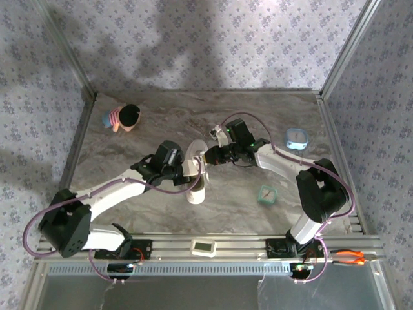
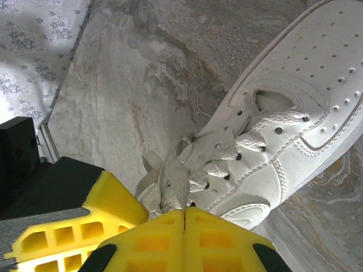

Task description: Tie the shoes

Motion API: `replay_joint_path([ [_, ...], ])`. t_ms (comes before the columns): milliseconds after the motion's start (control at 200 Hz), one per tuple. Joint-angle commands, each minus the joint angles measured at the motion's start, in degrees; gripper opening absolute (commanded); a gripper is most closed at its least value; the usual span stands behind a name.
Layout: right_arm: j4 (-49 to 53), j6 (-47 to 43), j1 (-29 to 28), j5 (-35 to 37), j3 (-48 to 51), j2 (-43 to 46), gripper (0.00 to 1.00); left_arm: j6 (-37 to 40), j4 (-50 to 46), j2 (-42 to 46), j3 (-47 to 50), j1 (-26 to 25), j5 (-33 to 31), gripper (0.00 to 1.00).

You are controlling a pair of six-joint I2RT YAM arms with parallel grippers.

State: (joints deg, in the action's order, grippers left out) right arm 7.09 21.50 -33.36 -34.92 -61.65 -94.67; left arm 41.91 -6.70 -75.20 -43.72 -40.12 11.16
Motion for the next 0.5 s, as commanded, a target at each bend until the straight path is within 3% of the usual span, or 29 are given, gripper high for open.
replay_joint_path([
  [0,0.6,-1.3,-0.3,-1.0,-1.0,-0.5,0.0,-3.5,1.8,3.4,0.1,0.8,3.1,0.0],
  [495,-0.1,-1.6,-0.5,-0.2,-0.2,1.4,0.0,-15.2,9.5,6.7,3.3,6.4,12.6,0.0],
])
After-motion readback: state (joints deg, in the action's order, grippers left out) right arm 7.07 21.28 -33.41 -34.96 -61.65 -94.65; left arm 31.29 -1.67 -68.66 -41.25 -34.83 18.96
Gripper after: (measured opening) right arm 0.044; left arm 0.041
